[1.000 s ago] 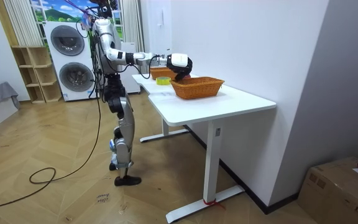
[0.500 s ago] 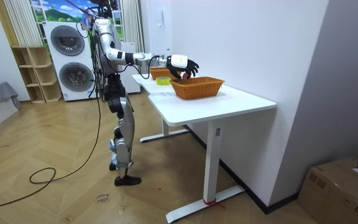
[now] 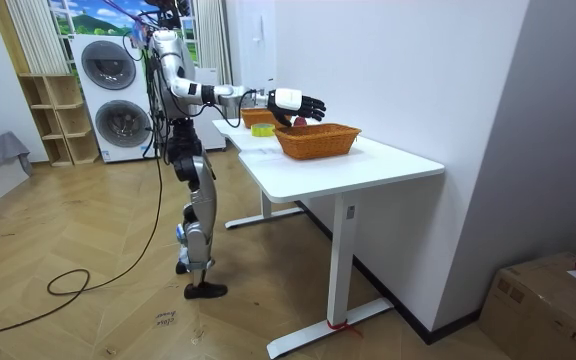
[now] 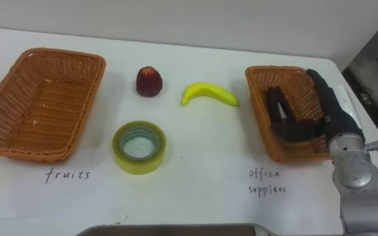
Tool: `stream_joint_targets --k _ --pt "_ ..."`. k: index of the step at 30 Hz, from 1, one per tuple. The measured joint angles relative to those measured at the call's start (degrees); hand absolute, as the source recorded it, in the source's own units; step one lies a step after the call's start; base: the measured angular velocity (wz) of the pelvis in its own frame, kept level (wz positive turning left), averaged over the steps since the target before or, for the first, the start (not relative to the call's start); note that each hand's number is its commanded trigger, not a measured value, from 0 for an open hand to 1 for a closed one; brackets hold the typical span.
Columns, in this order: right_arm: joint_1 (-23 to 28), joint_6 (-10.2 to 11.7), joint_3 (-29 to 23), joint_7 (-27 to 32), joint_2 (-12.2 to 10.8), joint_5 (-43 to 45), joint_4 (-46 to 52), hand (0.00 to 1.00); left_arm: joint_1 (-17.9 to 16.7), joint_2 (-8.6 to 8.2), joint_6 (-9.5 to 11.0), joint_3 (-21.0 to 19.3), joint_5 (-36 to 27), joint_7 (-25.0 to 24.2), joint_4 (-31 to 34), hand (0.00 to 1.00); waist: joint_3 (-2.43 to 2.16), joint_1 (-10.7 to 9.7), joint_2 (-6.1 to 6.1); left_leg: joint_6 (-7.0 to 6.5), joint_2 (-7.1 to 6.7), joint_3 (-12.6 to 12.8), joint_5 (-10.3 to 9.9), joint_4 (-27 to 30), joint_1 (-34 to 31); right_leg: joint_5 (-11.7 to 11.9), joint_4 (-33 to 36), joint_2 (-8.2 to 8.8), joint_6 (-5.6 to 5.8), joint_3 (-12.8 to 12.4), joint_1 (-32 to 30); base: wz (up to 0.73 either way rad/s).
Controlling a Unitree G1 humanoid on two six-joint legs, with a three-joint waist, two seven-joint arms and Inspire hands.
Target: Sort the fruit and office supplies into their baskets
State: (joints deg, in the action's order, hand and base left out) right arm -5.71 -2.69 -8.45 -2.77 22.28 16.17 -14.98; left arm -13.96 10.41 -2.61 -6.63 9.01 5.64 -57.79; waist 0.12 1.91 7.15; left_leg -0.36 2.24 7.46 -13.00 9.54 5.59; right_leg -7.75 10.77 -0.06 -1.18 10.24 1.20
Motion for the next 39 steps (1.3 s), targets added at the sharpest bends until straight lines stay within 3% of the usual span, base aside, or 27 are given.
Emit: stream_joint_targets --k 19,27,39 --pt "-0.04 0.09 -0.02 0.14 0.01 0.12 0.98 0.00 1.03 -0.10 0.07 -0.05 -0.55 -0.10 0.16 0.00 -0.02 0.02 -0.19 -0.01 0.02 0.27 0.01 0.08 0.14 0.00 0.10 0.04 0.00 -0.33 0.01 0.00" --pt "-1.67 0.15 -0.14 0.18 0.02 -1.15 7.25 0.00 0.92 -0.30 0.15 -1.65 -2.64 -0.05 0.07 0.00 0.48 -0.01 0.27 0.00 0.01 0.37 -0.01 -0.03 -0.05 -0.02 0.07 0.03 -0.01 -0.07 -0.15 0.00" --pt "-5.04 -0.53 0.01 0.18 0.04 -8.80 11.17 0.00 0.65 -0.29 -0.04 -1.49 -5.01 0.36 -0.75 0.00 0.03 0.01 0.21 0.00 0.06 0.23 -0.01 -0.10 -0.05 -0.01 -0.07 0.03 -0.01 0.21 -0.01 0.00"
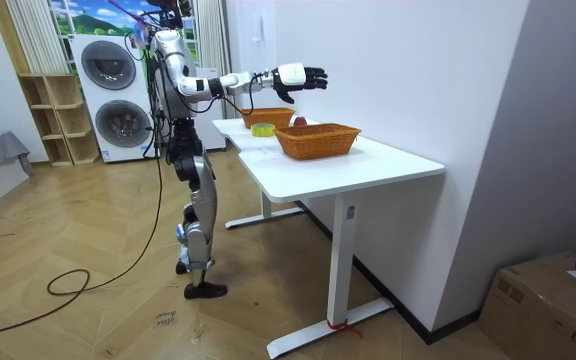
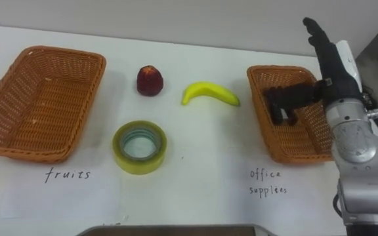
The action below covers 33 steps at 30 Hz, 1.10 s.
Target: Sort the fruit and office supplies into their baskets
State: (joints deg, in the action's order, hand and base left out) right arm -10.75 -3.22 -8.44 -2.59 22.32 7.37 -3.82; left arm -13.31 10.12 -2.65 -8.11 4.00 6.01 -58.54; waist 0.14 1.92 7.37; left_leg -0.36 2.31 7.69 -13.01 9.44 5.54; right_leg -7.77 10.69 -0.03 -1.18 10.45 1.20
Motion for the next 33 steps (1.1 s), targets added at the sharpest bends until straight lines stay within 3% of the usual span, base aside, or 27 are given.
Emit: stream_joint_targets --k 3,7,15,21,33 --pt "-0.55 -0.61 0.00 0.16 0.00 -0.44 0.48 0.00 0.08 -0.09 -0.07 0.02 0.16 0.04 0.00 0.00 -0.41 0.09 -0.20 0.00 -0.02 0.04 0.01 -0.03 0.06 0.00 0.08 0.00 0.00 -0.15 -0.03 0.00" --pt "-1.35 -0.61 0.51 0.63 0.00 -0.48 1.58 0.00 0.10 -0.09 -0.01 0.03 0.27 0.11 -0.05 0.00 -0.47 0.28 -0.16 0.00 -0.07 -0.02 0.02 0.08 0.09 0.00 0.15 -0.03 -0.01 -0.25 0.00 0.00" --pt "-4.08 -0.61 3.34 1.88 -0.01 -0.60 7.18 0.00 0.37 0.16 0.01 1.59 0.06 0.84 -0.52 0.00 -0.37 1.57 -0.24 0.00 -0.11 -0.16 0.02 0.09 0.11 0.02 0.18 -0.11 -0.03 -0.33 0.10 0.01" --pt "-5.63 -0.74 5.41 1.39 -0.02 -2.05 7.21 0.00 0.31 0.40 -1.22 2.78 0.04 1.24 -0.40 0.00 0.10 3.03 -0.14 0.00 -0.09 -0.68 0.02 0.07 0.09 0.01 0.02 -0.05 -0.02 0.50 0.43 0.06" --pt "-7.65 -2.99 12.70 -1.03 -0.41 -5.33 7.10 0.00 1.47 0.56 -2.24 5.03 0.02 2.35 0.19 0.00 0.26 4.87 0.22 0.01 -0.10 -1.61 0.01 0.07 -0.31 0.01 -0.15 -0.02 -0.02 0.88 0.35 0.02"
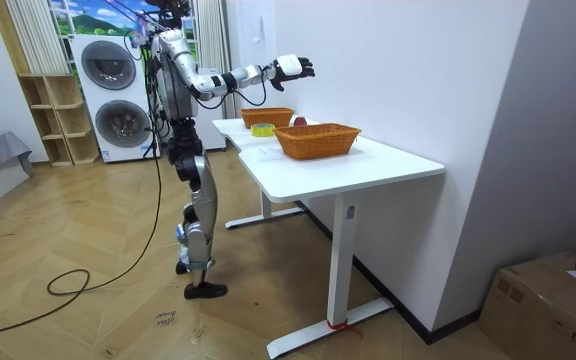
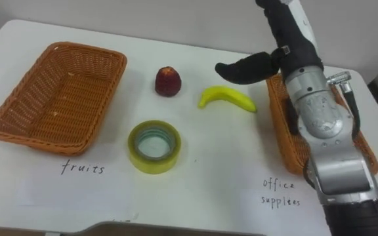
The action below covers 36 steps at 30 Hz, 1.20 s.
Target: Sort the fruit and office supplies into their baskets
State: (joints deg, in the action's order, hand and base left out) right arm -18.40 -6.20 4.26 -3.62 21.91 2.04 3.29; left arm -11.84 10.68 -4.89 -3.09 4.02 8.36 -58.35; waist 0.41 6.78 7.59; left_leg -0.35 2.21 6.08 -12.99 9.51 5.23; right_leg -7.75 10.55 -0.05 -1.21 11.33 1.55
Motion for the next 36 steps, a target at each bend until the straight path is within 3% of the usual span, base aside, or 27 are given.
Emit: stream_joint_targets --k 14,21,36 --pt "-1.25 -0.15 1.80 -0.30 -2.18 0.03 -5.14 0.00 1.39 0.07 -0.68 2.21 0.07 1.20 -1.27 0.00 0.23 1.60 -0.48 0.01 -0.11 -1.55 0.03 0.50 -1.68 0.00 -0.24 0.17 0.00 1.42 -0.58 0.07" --pt "-1.19 -0.16 6.35 -0.34 -2.65 0.71 -5.12 0.00 1.83 -0.52 -1.56 2.24 -0.04 1.07 -1.42 0.00 -0.15 1.68 -1.31 0.05 -0.21 -1.61 0.08 0.49 -1.99 0.00 -0.96 0.23 0.00 1.81 -0.55 0.00" --pt "-1.20 -0.87 8.65 -2.63 -4.51 0.85 -7.00 0.00 3.53 -0.60 -2.09 3.89 -0.08 1.06 -3.32 0.00 -0.04 1.58 -1.76 -0.26 -0.76 -2.50 0.62 0.04 -2.37 0.03 -0.78 0.93 0.05 2.97 -0.49 0.02"
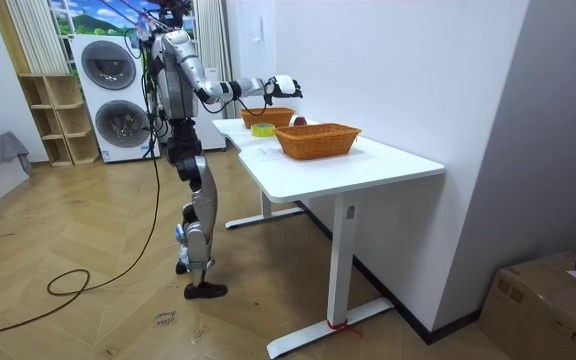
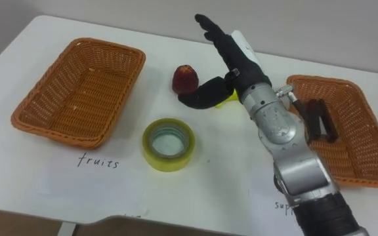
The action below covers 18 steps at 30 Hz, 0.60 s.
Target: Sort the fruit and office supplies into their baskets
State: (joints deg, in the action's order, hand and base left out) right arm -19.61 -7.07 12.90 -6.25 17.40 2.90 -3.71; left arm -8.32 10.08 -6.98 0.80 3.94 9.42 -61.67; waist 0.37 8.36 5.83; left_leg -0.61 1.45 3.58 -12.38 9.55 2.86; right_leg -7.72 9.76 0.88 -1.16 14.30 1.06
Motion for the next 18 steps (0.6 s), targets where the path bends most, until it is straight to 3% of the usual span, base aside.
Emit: stream_joint_targets --k 18 --pt "0.02 -0.57 0.02 -3.29 -0.71 6.77 -1.83 0.00 0.51 -0.06 -0.04 -0.14 0.23 -1.25 0.44 0.00 -0.10 1.14 0.09 -0.02 -0.10 -0.62 0.06 0.17 -0.12 -0.04 -0.21 0.04 0.06 0.09 -0.04 0.01"
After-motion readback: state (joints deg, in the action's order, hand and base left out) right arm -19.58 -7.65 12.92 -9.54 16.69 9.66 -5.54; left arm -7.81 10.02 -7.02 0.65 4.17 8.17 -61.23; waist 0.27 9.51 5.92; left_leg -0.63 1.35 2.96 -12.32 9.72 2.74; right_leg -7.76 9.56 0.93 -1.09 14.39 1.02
